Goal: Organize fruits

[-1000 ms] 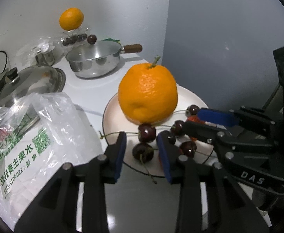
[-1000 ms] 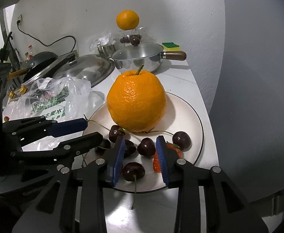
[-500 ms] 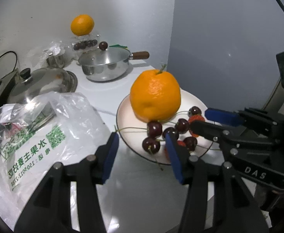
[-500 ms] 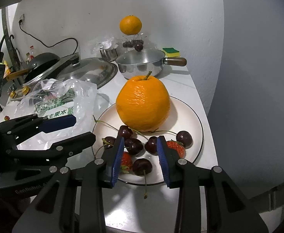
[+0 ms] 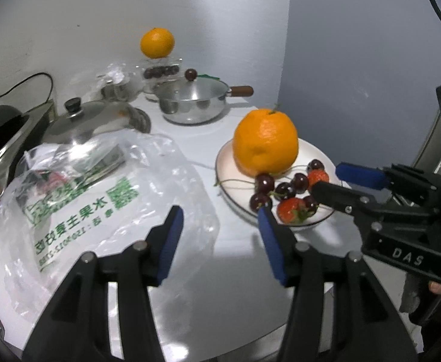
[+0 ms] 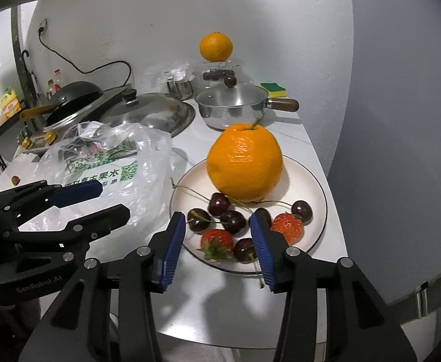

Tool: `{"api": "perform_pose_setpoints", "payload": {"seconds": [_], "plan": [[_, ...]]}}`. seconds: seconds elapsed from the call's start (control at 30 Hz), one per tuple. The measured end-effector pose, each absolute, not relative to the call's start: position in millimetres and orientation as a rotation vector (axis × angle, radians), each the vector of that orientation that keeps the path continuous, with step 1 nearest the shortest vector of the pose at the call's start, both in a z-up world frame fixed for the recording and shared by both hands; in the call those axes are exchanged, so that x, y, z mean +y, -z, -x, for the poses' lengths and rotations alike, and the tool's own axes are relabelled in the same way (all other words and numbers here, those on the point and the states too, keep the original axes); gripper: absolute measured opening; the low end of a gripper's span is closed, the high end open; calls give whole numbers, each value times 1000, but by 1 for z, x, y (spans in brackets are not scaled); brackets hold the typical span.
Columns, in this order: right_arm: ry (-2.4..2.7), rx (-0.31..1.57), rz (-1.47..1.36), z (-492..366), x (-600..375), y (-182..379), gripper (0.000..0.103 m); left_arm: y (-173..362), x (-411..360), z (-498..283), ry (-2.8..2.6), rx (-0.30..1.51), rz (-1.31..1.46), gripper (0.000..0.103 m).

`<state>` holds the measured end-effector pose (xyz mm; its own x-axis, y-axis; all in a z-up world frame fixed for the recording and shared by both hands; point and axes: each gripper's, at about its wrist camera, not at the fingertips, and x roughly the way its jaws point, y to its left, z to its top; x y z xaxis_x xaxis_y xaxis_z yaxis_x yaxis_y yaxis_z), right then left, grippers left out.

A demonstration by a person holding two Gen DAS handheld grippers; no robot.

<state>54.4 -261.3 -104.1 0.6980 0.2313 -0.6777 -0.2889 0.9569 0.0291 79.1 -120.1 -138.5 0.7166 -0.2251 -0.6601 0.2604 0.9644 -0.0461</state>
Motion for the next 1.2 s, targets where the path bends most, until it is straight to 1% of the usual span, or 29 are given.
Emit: {"api": "perform_pose_setpoints", "payload": {"seconds": [0.03, 0.07, 0.1, 0.17, 0.23, 0.43, 0.5, 0.57, 0.63, 0.8, 1.2], "plan": [[-290, 742, 84, -53, -259, 104, 47, 138, -118, -77, 267, 721, -48, 67], [-290, 740, 87, -51, -257, 103, 47, 137, -114, -74, 266, 714, -41, 76], [-290, 737, 89, -49, -254, 102, 48, 136, -110, -71, 263, 708, -32, 78], [-287, 735, 89, -46, -250, 102, 49, 134, -102, -67, 254, 703, -25, 78], [-286, 733, 84, -43, -246, 102, 56, 134, -95, -62, 241, 697, -19, 78], [-289, 720, 91, -34, -228, 102, 59, 133, -73, -43, 214, 686, -3, 79], [-292, 716, 94, -31, -222, 102, 61, 132, -65, -37, 200, 679, -3, 84], [-299, 714, 98, -27, -214, 102, 70, 131, -57, -31, 190, 673, 7, 90], [-306, 710, 105, -24, -208, 101, 72, 128, -48, -25, 175, 661, 17, 92], [-321, 689, 120, -12, -192, 96, 73, 121, -29, -8, 130, 624, 20, 94], [-340, 610, 143, 21, -165, 74, 73, 97, -1, 34, 80, 529, 20, 96]]}}
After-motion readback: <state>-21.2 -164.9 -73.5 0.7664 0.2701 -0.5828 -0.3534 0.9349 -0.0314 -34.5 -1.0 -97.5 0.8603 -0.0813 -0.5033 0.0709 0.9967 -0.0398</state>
